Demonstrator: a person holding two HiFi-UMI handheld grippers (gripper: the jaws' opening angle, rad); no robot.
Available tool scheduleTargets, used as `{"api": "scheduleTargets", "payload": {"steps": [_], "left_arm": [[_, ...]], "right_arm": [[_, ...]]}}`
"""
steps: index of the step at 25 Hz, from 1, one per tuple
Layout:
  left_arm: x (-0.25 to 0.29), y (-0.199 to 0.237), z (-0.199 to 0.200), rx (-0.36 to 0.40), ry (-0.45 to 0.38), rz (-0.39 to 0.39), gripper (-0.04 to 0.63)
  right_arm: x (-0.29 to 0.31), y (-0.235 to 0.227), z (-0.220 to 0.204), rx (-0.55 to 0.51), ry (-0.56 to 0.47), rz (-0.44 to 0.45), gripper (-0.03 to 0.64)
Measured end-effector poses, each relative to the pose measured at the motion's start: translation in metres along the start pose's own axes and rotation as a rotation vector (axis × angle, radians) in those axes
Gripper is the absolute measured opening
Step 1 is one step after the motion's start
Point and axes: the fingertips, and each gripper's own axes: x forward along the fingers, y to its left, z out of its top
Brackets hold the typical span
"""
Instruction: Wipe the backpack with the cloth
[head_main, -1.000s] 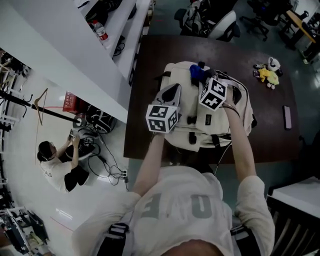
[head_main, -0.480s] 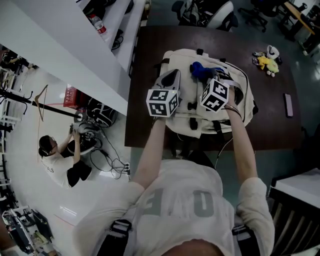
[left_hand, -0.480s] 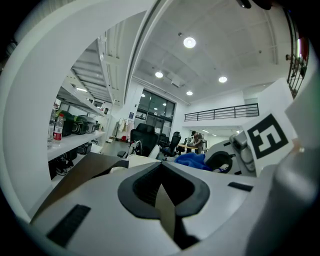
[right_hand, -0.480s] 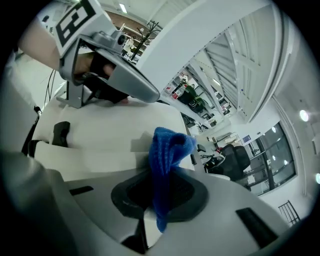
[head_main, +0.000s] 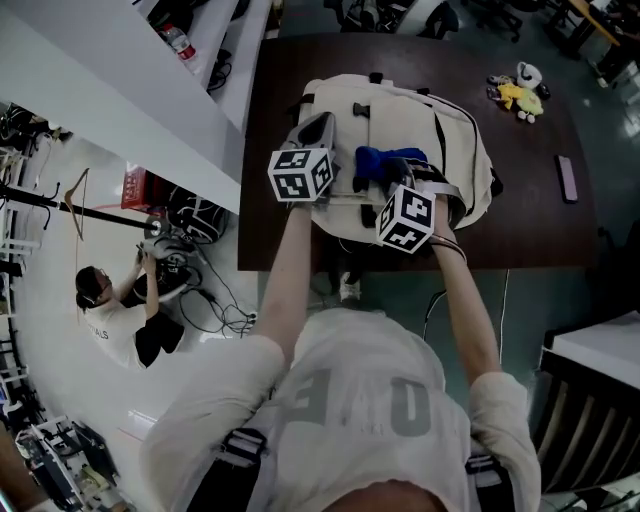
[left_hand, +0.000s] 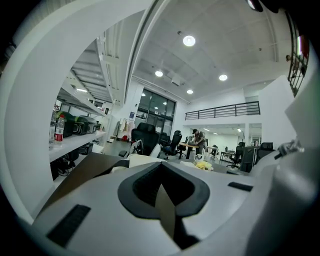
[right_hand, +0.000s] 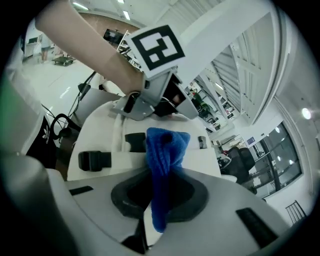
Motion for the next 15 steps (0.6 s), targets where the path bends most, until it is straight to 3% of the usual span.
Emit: {"api": "scheduleTargets", "payload": {"steps": [8,13,15], "left_arm": [[0.000,-0.002,-0.004,-0.004,0.001,-0.009,0.003],[-0.001,-0.001,-0.004,0.003,0.004,-0.003,0.003],[0.000,-0.001,-0.003,0.005,0.006,-0.001,0.003]], "right_arm": [[-0.020,0.050,0.000,0.012,-0.017,0.041,0.038],[-0.026,0.101,-0.005,0.037,-0.031,0.184,0.038],[-0.024,0.115,-0.008,0.059,-0.040,0.191,0.038]]}}
